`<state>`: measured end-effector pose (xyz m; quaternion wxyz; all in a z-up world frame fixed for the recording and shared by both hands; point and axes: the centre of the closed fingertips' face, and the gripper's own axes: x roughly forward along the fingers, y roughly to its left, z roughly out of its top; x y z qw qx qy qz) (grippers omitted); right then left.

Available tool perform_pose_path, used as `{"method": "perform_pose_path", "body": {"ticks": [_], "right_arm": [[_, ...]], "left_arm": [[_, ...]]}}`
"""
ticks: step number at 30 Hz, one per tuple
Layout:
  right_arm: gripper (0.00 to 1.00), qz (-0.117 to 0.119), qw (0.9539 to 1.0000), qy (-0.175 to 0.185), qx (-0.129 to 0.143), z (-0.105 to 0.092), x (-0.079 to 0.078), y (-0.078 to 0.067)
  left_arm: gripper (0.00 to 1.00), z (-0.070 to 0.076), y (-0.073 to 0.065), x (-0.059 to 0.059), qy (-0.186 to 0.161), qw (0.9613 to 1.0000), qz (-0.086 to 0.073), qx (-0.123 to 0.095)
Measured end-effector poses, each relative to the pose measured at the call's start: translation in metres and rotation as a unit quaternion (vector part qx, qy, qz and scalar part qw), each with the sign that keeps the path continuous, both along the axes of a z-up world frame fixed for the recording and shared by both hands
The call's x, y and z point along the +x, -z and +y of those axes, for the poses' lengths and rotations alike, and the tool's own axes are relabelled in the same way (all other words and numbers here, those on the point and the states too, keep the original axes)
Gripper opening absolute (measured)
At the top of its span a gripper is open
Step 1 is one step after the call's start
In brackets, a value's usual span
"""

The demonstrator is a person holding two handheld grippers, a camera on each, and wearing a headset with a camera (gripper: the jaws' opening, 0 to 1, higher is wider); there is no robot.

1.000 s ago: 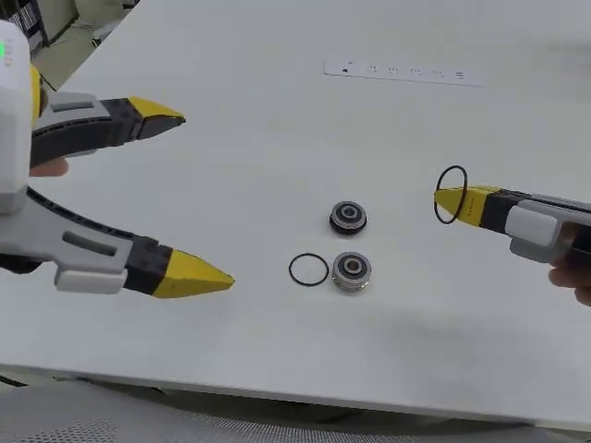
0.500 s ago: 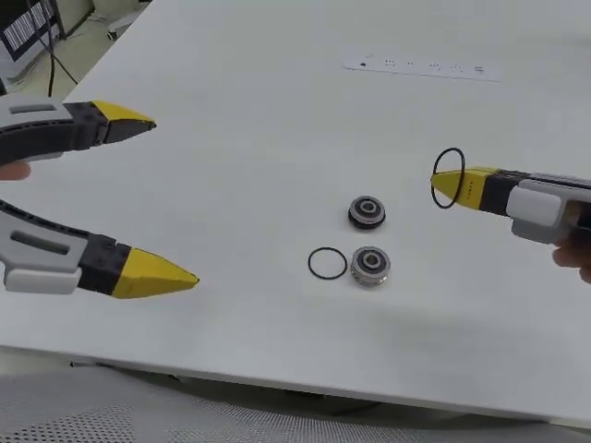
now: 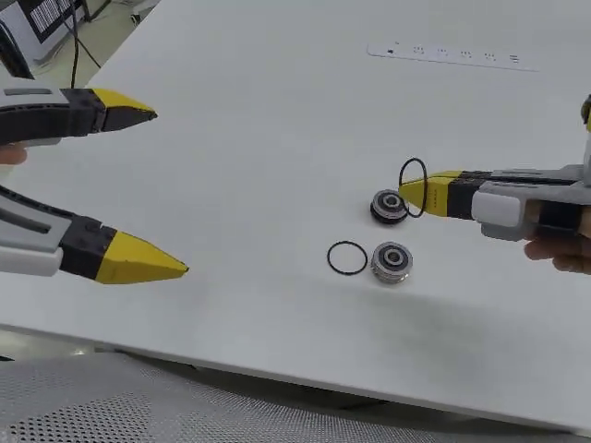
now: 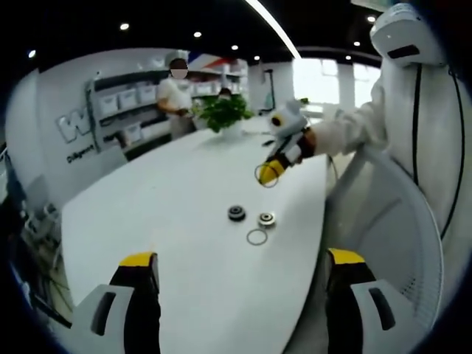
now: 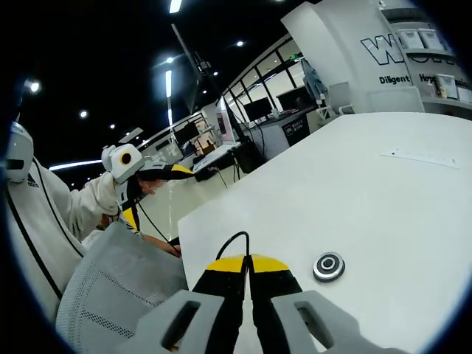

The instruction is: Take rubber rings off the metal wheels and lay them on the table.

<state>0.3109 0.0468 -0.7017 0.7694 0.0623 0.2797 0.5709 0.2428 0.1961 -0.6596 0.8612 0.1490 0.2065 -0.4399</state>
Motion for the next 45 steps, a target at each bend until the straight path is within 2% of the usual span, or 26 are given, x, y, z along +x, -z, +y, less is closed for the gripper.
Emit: {"method": "perform_pose_path", "body": {"ticks": [4,6,11,15,21,31,37,45], "right_arm": [[0.0,0.012,0.9998,-0.012,-0.006,0.009,0.001,0.011],[0.0,0.022,0.9996,-0.017,-0.007,0.016,0.003,0.018],[0.0,0.035,0.9989,-0.026,-0.02,0.026,0.002,0.035],[0.0,0.041,0.9976,-0.032,-0.045,0.028,0.0,0.051],[0.0,0.045,0.9959,-0.033,-0.071,0.031,-0.002,0.069],[0.0,0.038,0.9947,-0.031,-0.091,0.034,-0.004,0.082],[0.0,0.036,0.9939,-0.032,-0.1,0.033,-0.005,0.086],[0.0,0.037,0.9932,-0.034,-0.105,0.033,-0.007,0.089]], "left_arm": [[0.95,0.001,-0.002,0.002,0.001,1.0,0.003,0.0],[0.95,0.0,-0.007,0.005,-0.007,0.9998,0.005,-0.016],[0.95,-0.003,-0.006,0.009,-0.003,0.9999,0.006,-0.013],[0.95,-0.008,-0.005,0.011,0.003,0.9999,0.007,-0.015],[0.95,-0.009,-0.001,0.014,0.003,0.9997,0.012,-0.023],[0.95,-0.011,0.01,0.014,0.001,0.9993,0.022,-0.029],[0.96,-0.017,0.019,0.009,0.007,0.999,0.032,-0.029],[0.97,-0.018,0.02,0.007,0.008,0.9989,0.034,-0.032]]}}
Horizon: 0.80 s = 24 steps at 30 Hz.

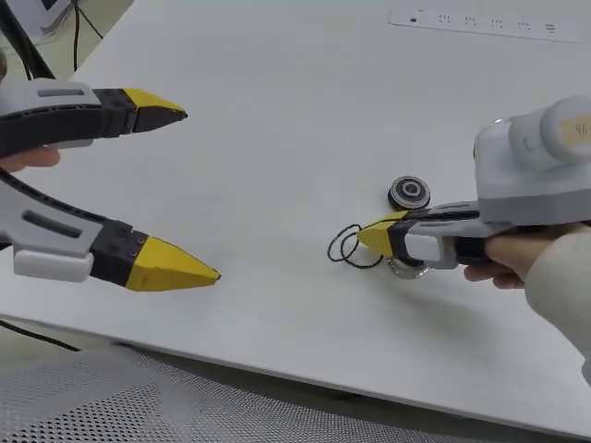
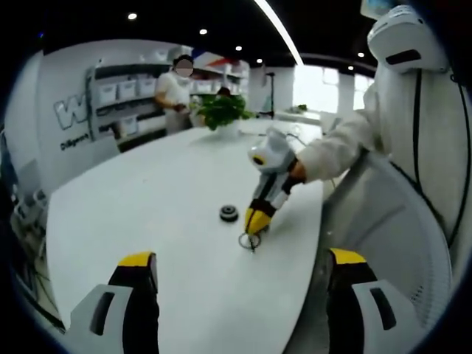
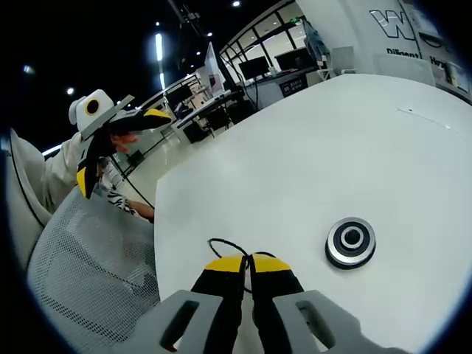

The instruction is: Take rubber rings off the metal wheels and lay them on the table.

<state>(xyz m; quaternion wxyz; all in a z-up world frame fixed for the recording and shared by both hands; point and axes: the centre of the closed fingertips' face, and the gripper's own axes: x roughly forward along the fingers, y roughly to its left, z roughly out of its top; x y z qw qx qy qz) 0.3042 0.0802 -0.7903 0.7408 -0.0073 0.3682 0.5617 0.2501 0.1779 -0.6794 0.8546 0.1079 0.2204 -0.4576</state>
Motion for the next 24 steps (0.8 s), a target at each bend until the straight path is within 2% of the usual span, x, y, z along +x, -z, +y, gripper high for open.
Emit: {"method": "perform_pose_path", "body": {"ticks": [14,24], "right_arm": [[0.02,-0.009,0.9999,0.012,-0.001,-0.009,0.008,-0.006],[0.02,-0.026,0.9992,0.031,0.005,-0.021,0.018,-0.023]], "left_arm": [[0.97,-0.003,0.001,-0.002,-0.003,1.0,-0.001,-0.005],[0.97,-0.007,0.0,-0.001,0.001,0.9999,-0.007,-0.008]]}}
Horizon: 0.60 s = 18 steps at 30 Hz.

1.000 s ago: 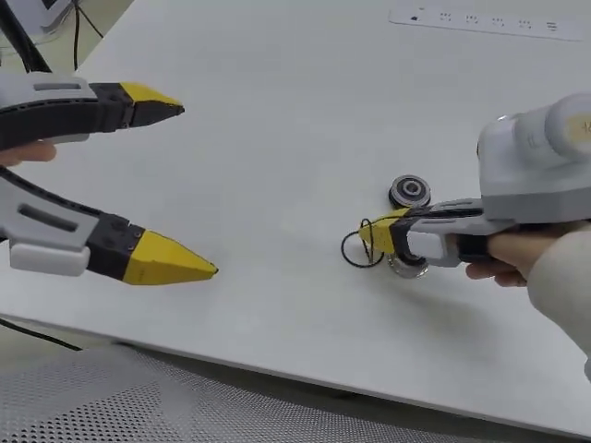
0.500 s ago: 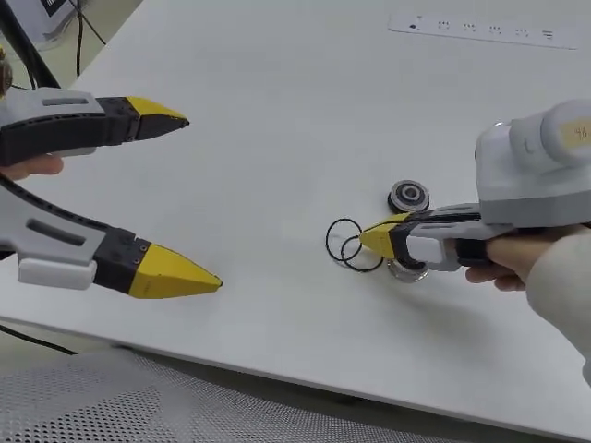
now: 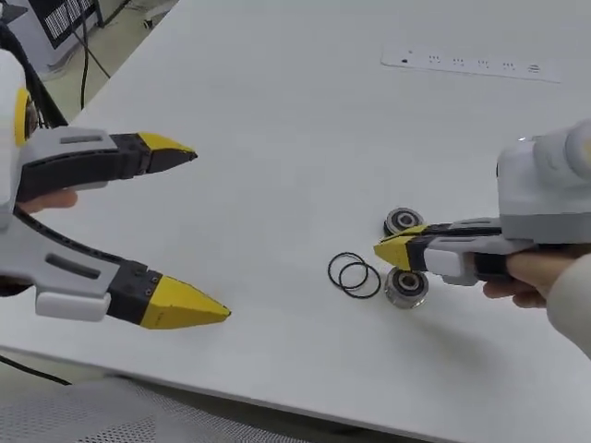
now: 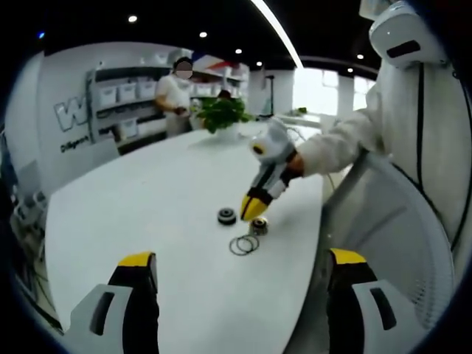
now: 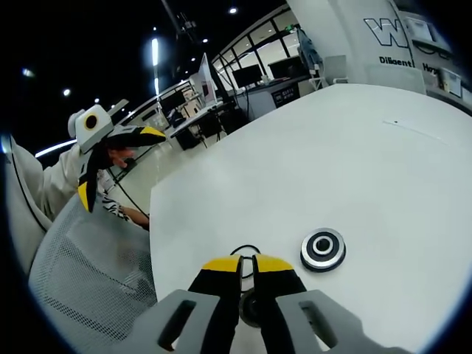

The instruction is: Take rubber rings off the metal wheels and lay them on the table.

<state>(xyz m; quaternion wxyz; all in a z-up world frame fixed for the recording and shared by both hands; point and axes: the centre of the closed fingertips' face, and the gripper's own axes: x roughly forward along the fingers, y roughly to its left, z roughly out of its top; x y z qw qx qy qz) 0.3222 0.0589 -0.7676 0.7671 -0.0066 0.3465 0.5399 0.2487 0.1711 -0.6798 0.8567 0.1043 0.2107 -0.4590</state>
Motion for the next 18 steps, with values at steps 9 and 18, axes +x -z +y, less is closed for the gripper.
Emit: {"method": "perform_pose_path", "body": {"ticks": [9,18], "right_arm": [[0.03,-0.019,0.9998,0.009,0.005,-0.012,0.0,-0.02],[0.06,-0.037,0.9989,0.025,0.016,-0.026,0.004,-0.042]], "left_arm": [[0.97,-0.003,0.0,-0.002,0.005,1.0,-0.004,0.001],[0.96,-0.008,-0.001,-0.004,0.01,0.9999,-0.007,0.001]]}}
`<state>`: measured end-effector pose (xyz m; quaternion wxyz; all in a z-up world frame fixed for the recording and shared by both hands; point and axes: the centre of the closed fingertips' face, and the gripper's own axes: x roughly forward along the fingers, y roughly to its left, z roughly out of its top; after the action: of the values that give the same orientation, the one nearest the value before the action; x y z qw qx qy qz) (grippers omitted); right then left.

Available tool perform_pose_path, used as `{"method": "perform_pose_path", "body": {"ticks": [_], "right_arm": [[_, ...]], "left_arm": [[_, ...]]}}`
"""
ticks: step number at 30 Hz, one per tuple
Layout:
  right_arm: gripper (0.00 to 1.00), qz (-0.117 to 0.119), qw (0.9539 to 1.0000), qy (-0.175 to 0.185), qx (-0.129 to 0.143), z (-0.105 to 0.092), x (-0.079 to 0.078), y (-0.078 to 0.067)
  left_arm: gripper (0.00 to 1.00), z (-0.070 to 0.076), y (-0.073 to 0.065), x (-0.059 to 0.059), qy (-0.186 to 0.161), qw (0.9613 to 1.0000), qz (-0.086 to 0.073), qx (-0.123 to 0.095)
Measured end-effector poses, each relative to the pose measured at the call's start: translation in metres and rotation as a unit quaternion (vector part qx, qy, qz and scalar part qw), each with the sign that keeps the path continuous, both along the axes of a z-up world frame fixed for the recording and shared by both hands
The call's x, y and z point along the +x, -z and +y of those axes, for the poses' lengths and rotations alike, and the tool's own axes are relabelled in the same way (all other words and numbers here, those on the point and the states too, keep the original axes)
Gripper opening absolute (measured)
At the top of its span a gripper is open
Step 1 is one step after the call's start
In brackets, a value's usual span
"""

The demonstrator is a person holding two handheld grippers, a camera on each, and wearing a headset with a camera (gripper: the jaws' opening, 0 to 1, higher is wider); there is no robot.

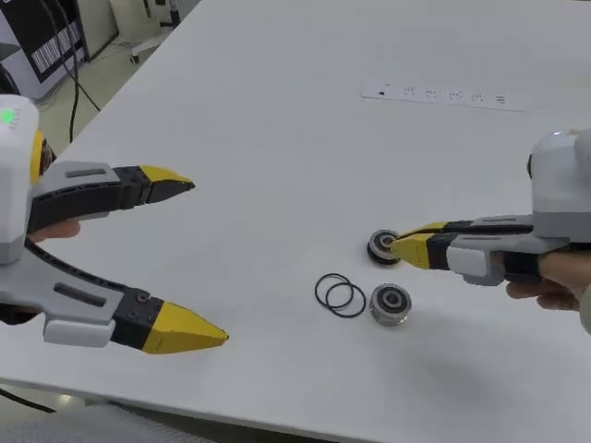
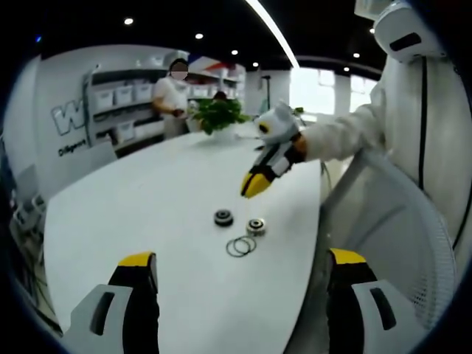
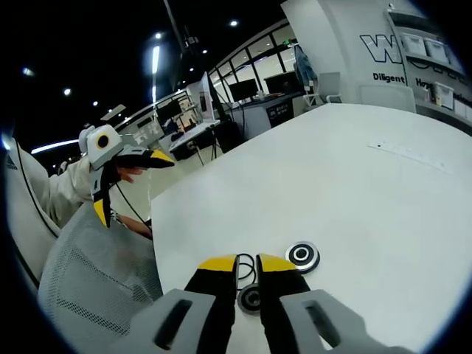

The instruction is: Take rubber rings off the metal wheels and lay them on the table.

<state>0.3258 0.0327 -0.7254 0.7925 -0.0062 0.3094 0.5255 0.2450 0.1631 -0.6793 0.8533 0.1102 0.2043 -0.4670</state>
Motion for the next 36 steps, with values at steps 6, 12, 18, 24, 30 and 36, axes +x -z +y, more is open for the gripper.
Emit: {"method": "perform_pose_path", "body": {"ticks": [6,12,18,24,30,36], "right_arm": [[0.11,-0.011,0.9998,0.013,0.01,-0.01,0.001,-0.016],[0.14,-0.023,0.9993,0.026,0.016,-0.021,0.001,-0.03],[0.2,-0.027,0.9984,0.046,0.021,-0.035,-0.001,-0.038],[0.25,-0.027,0.9969,0.068,0.03,-0.046,-0.001,-0.043],[0.28,-0.036,0.9959,0.076,0.035,-0.051,-0.002,-0.05],[0.29,-0.049,0.9932,0.088,0.058,-0.051,0.005,-0.068]], "left_arm": [[0.96,-0.005,-0.004,0.001,0.008,1.0,-0.004,0.0],[0.96,-0.012,-0.008,0.004,0.018,0.9998,-0.01,0.0],[0.96,-0.019,-0.014,0.009,0.03,0.9994,-0.02,0.0],[0.96,-0.024,-0.017,0.02,0.034,0.9989,-0.032,0.001],[0.96,-0.036,-0.023,0.029,0.047,0.9981,-0.039,-0.005],[0.96,-0.047,-0.031,0.041,0.058,0.9972,-0.048,-0.008]]}}
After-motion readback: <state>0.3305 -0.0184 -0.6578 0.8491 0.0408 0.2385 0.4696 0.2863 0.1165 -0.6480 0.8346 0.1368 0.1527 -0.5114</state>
